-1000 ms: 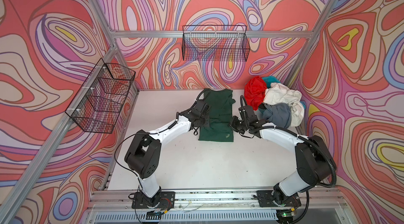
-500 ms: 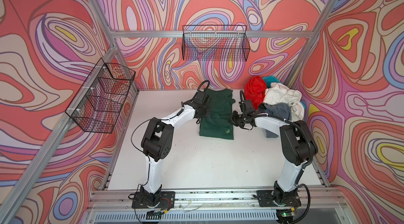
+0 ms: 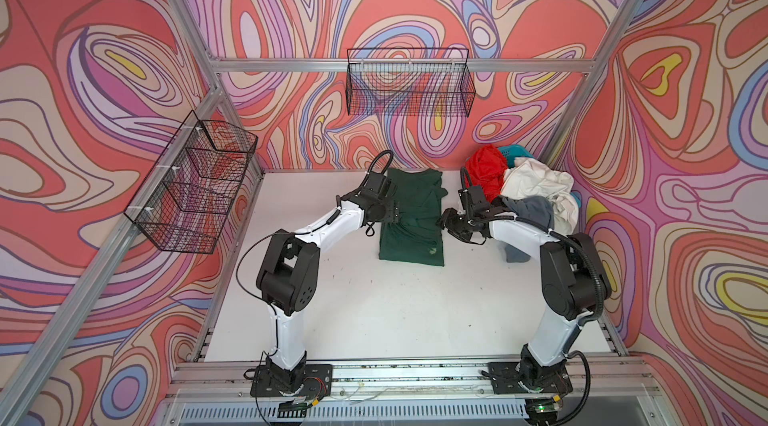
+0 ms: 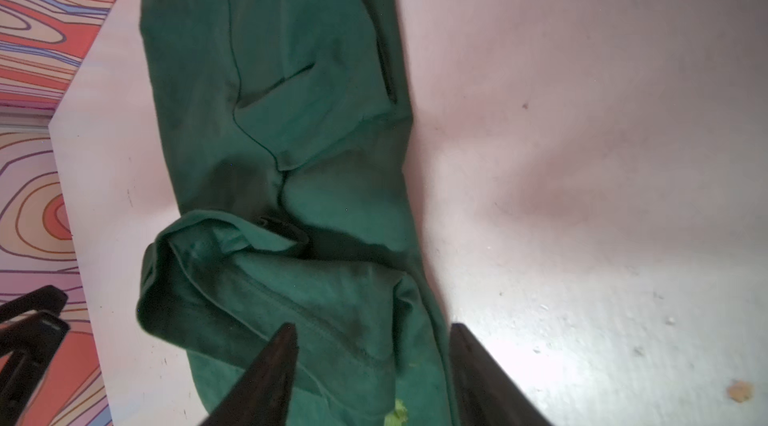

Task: Fold and stack the t-shirts

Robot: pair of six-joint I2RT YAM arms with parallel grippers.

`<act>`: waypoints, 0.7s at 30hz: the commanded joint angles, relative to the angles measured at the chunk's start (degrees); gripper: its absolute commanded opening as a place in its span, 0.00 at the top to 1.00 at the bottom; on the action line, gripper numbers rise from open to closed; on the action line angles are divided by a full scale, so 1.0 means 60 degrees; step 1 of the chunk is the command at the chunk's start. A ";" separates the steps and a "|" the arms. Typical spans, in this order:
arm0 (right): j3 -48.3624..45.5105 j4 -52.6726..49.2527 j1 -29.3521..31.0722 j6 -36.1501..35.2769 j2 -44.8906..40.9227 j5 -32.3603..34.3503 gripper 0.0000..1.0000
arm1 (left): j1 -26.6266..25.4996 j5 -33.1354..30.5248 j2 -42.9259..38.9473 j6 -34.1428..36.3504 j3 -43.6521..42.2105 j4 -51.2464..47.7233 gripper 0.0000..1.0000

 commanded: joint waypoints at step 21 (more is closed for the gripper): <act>0.1441 -0.0587 0.1962 -0.1458 0.2007 0.0269 0.65 | -0.0652 0.1355 -0.1398 0.0005 -0.3924 0.1822 0.47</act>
